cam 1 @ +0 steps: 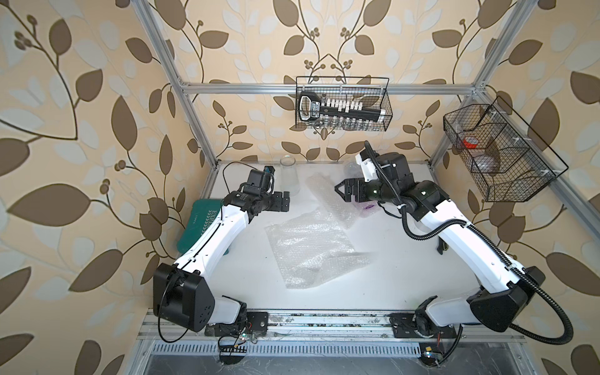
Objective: Unwrap the vase from the bubble wrap
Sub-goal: Pick up the bubble wrap from the center of the board.
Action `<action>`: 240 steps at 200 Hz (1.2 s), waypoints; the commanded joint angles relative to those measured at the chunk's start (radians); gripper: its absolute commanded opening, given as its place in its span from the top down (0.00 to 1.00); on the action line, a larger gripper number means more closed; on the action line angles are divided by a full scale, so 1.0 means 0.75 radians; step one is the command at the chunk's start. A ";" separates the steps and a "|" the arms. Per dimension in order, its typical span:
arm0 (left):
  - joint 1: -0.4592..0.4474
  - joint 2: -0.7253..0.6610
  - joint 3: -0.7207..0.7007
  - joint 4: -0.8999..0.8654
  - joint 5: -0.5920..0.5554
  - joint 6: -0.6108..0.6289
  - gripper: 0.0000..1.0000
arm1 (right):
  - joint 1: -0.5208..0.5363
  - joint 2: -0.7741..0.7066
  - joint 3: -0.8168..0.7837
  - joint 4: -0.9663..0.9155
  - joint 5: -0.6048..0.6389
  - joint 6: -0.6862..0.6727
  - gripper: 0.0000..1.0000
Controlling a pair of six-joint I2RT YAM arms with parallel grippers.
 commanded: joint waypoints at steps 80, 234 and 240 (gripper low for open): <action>0.017 0.237 -0.158 -0.166 0.085 -0.426 0.04 | 0.037 -0.119 -0.274 0.046 -0.164 -0.133 0.01; -0.016 0.527 -0.263 0.028 -0.042 -0.696 0.39 | 0.039 -0.266 -0.382 0.118 -0.160 -0.146 0.01; -0.016 0.524 -0.270 0.024 -0.042 -0.700 0.43 | 0.039 -0.273 -0.389 0.119 -0.156 -0.145 0.01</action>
